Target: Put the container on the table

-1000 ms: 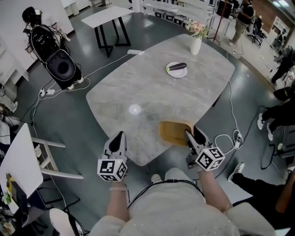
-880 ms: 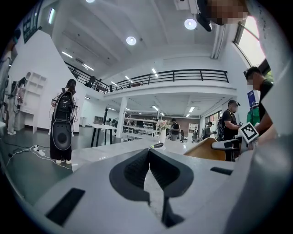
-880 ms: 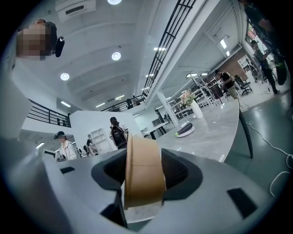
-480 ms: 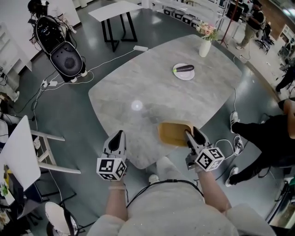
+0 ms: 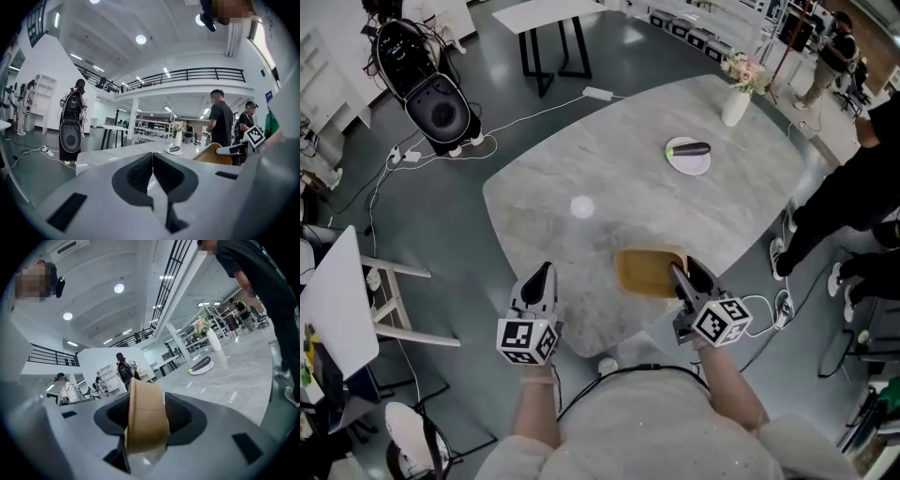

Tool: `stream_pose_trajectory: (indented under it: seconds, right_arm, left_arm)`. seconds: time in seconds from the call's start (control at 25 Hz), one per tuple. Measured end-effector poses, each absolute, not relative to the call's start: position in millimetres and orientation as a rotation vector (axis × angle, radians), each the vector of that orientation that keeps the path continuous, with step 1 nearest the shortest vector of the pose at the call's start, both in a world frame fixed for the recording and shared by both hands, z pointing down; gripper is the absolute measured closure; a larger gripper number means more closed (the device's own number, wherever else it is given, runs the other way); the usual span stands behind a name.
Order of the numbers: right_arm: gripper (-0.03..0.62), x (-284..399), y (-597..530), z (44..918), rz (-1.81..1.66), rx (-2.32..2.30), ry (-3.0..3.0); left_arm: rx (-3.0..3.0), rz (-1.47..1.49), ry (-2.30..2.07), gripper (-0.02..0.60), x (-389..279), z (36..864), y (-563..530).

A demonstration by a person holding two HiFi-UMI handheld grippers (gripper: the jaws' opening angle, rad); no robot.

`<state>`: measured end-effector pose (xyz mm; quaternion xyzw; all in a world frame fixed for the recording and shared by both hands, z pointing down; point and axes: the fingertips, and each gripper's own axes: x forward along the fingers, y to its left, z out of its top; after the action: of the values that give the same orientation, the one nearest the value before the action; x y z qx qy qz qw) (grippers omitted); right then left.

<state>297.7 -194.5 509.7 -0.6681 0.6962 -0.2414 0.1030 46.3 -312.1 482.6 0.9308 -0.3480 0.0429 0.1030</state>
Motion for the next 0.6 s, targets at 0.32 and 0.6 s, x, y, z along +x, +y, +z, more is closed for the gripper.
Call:
stream_pose_trajectory:
  seconds: [0.32, 0.6]
  right_arm:
    - [0.387, 285, -229, 522, -0.788, -1.913, 2.134]
    - [0.388, 268, -265, 536, -0.86, -1.829, 2.206]
  left_arm:
    - [2.693, 0.126, -1.107, 0.575, 34, 492, -331]
    - [2.647, 0.14, -1.175, 0.575, 22, 502, -346]
